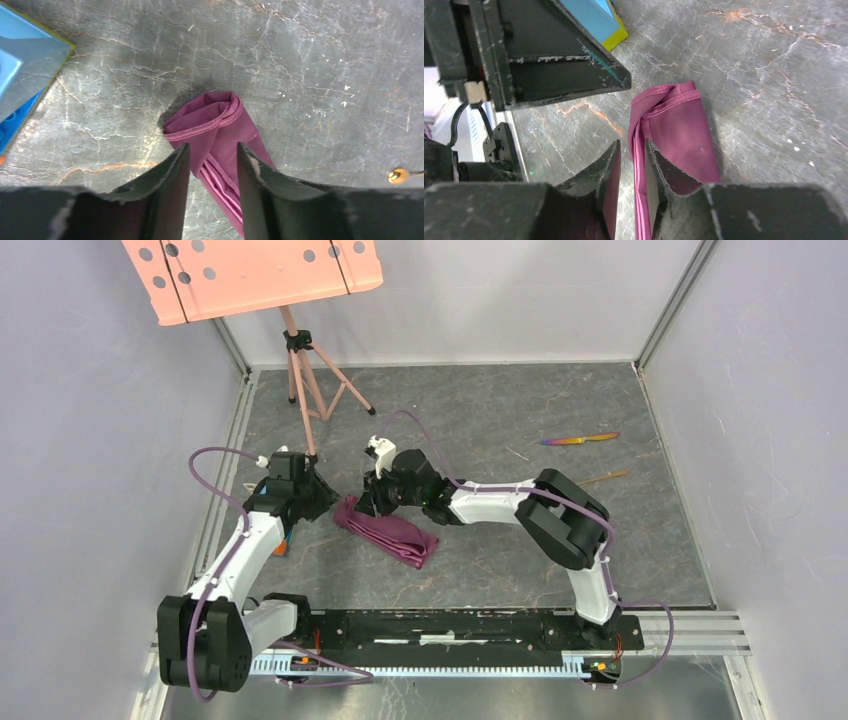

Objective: Fold the napkin into a case and place the utensils inside
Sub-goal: Smooth out the smaller rectangle-folded napkin at the center of the board.

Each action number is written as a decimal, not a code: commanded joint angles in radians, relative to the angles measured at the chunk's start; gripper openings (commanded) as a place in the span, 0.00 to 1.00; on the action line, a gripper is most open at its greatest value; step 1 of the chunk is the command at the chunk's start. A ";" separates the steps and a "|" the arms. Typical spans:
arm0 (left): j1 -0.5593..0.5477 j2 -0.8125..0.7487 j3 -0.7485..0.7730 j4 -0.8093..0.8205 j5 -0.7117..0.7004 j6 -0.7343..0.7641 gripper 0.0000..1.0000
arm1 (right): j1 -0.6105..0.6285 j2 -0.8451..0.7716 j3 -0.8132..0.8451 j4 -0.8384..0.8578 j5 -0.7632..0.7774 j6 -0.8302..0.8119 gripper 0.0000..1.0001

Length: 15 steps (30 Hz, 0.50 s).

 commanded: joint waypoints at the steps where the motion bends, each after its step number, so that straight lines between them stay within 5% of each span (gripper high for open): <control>1: 0.011 0.025 -0.010 0.024 0.004 -0.005 0.43 | 0.000 0.080 0.076 0.050 -0.031 0.066 0.27; 7: 0.011 0.105 -0.021 0.089 0.062 0.004 0.23 | 0.003 0.149 0.126 0.057 -0.046 0.083 0.13; 15: 0.010 0.147 -0.043 0.139 0.084 0.002 0.21 | 0.017 0.224 0.150 0.069 -0.052 0.087 0.10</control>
